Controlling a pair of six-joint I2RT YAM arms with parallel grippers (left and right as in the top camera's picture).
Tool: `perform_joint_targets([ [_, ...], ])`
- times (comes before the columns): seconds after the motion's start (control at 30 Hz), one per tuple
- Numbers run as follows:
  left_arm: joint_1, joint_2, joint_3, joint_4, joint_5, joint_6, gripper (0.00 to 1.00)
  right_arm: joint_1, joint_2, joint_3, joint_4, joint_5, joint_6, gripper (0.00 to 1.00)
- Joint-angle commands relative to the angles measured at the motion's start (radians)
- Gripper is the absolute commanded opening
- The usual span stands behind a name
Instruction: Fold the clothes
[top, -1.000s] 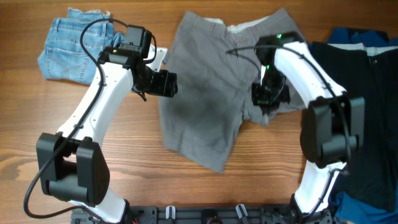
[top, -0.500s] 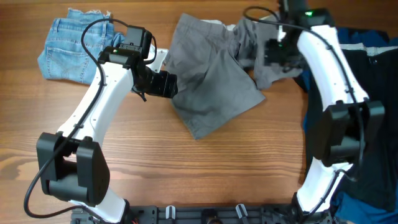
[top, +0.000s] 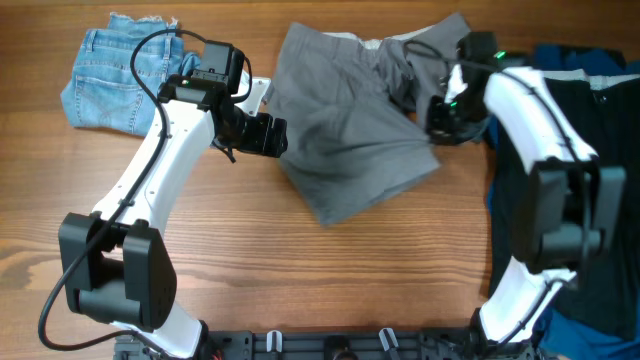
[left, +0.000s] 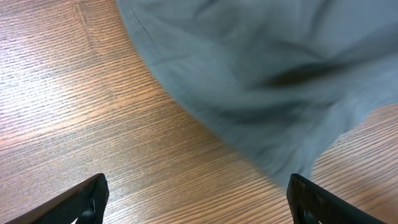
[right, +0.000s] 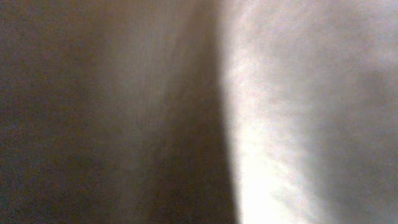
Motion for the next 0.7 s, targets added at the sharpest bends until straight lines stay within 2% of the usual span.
perform_joint_targets([
  [0.0, -0.002, 0.01, 0.008, 0.002, 0.001, 0.015, 0.92, -0.067, -0.158, 0.142, -0.153, 0.169, -0.085, 0.05],
  [0.03, -0.002, 0.01, 0.008, 0.003, 0.001, 0.015, 0.92, -0.074, -0.202, 0.146, -0.153, 0.164, -0.114, 0.49],
  [0.07, -0.002, 0.01, 0.008, 0.005, 0.001, 0.015, 0.93, -0.074, -0.212, 0.146, -0.149, 0.143, -0.115, 0.5],
  [0.1, -0.002, 0.01, 0.008, 0.007, 0.001, 0.015, 0.94, -0.074, -0.213, 0.145, -0.151, 0.12, -0.117, 0.76],
  [0.17, -0.002, 0.01, 0.008, 0.01, 0.002, 0.015, 0.95, -0.074, -0.189, 0.128, -0.135, 0.146, -0.118, 0.84],
  [0.27, -0.002, 0.01, 0.008, 0.009, 0.002, 0.014, 0.95, -0.076, -0.127, 0.053, -0.078, 0.29, -0.059, 0.84],
  [0.37, -0.002, 0.01, 0.008, 0.009, 0.002, 0.014, 0.95, -0.128, -0.05, -0.021, -0.058, 0.317, 0.043, 0.84],
  [0.43, -0.002, 0.01, 0.008, 0.009, 0.002, 0.014, 0.95, -0.198, -0.011, -0.071, -0.029, 0.242, 0.044, 0.84],
  [0.53, -0.002, 0.01, 0.008, 0.01, 0.002, 0.014, 0.96, -0.296, 0.016, -0.143, 0.091, -0.006, -0.042, 0.86],
  [0.57, -0.002, 0.01, 0.008, 0.011, 0.002, 0.014, 0.96, -0.314, 0.021, -0.174, 0.166, -0.09, -0.072, 0.82],
  [0.6, -0.002, 0.01, 0.008, 0.013, 0.001, 0.014, 0.96, -0.316, 0.021, -0.197, 0.228, -0.141, -0.09, 0.64],
  [0.63, -0.002, 0.01, 0.008, 0.016, 0.002, 0.014, 0.96, -0.316, 0.021, -0.204, 0.262, -0.193, -0.131, 0.33],
  [0.67, -0.002, 0.01, 0.008, 0.018, 0.002, 0.015, 0.96, -0.315, 0.018, -0.196, 0.282, -0.279, -0.199, 0.09],
])
